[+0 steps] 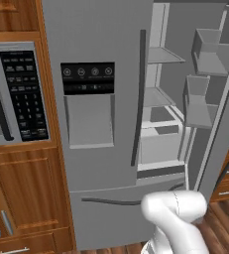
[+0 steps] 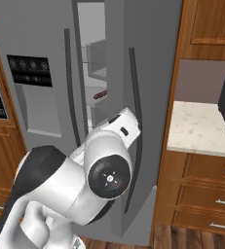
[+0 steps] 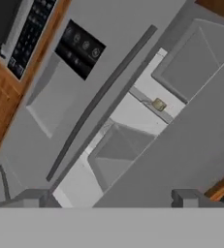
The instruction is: Retrieve the sausage and cheese from the fridge and place them on the cutting board on the counter.
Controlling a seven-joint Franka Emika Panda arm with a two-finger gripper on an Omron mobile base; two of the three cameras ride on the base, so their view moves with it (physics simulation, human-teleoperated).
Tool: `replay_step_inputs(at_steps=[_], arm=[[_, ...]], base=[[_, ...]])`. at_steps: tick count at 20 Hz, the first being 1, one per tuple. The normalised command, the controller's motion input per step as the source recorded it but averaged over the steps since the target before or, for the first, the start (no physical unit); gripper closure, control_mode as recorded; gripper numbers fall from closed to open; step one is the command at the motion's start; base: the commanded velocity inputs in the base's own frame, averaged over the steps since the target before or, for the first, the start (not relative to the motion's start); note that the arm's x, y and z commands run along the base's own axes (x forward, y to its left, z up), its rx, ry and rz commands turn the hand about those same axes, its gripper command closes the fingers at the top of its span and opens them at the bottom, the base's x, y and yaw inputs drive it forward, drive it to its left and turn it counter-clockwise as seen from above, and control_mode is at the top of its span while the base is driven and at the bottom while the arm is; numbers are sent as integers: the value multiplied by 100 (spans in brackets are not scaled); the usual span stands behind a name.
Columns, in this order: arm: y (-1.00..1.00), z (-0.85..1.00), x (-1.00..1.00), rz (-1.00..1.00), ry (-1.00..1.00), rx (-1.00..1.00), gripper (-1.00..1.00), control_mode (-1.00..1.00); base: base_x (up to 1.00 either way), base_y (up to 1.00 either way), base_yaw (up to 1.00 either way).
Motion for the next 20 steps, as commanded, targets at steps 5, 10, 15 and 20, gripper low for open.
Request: replay_step_inputs(at_steps=[5, 10, 15, 20], arm=[[95, 0, 8, -39, 1, -13, -100, -100], [63, -1, 0, -10, 0, -15, -100, -100], [52, -4, 16, 2, 1, -17, -100, -100], [56, -8, 22, -18, 0, -23, -100, -100]], base=[[0, 0, 0], [0, 0, 0], [0, 0, 0], [0, 0, 0]])
